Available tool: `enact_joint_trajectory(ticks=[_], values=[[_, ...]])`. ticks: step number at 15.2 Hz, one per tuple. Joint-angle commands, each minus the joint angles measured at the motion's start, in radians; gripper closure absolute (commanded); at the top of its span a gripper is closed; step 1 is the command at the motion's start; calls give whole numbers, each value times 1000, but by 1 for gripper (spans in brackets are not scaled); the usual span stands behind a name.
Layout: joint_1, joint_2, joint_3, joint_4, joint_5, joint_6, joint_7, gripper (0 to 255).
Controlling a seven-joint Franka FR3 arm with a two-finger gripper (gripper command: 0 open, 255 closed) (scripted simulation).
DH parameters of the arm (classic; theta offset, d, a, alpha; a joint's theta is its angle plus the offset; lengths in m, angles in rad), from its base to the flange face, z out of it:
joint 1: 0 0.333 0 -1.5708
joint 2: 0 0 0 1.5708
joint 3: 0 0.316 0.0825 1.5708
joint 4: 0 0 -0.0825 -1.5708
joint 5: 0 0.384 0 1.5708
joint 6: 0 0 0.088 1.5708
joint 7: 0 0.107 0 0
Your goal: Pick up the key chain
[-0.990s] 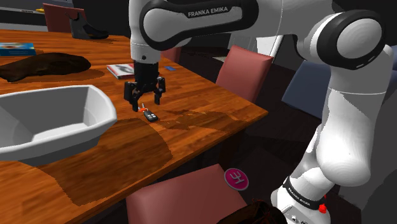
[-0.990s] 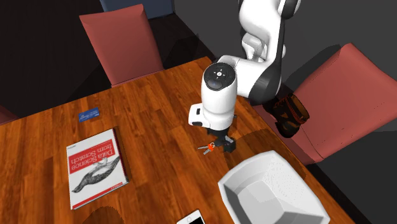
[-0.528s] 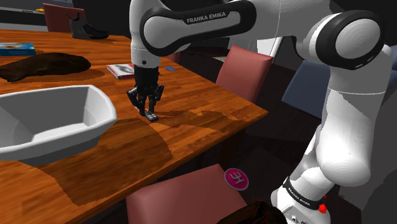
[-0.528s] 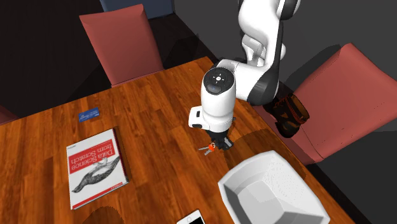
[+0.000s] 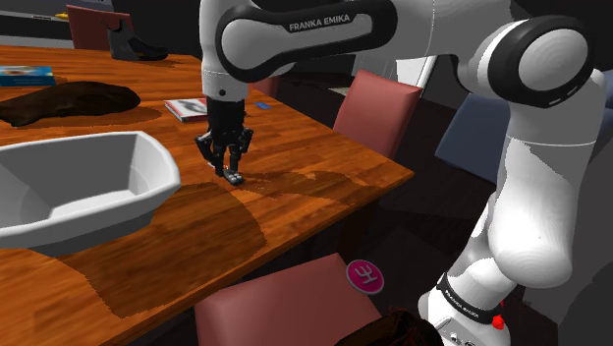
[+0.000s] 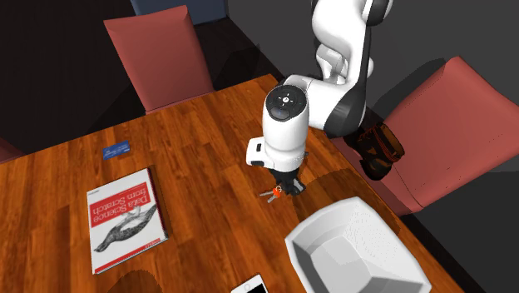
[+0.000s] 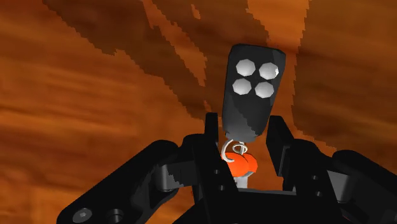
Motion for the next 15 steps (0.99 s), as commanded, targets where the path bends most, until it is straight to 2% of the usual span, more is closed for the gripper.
enact_joint_trajectory(ticks=[1,13,15], values=[[1,-4,1,18,1,-21,1,255],[7,-9,5,173,3,-180,7,255],[7,-9,5,175,3,-182,7,255]])
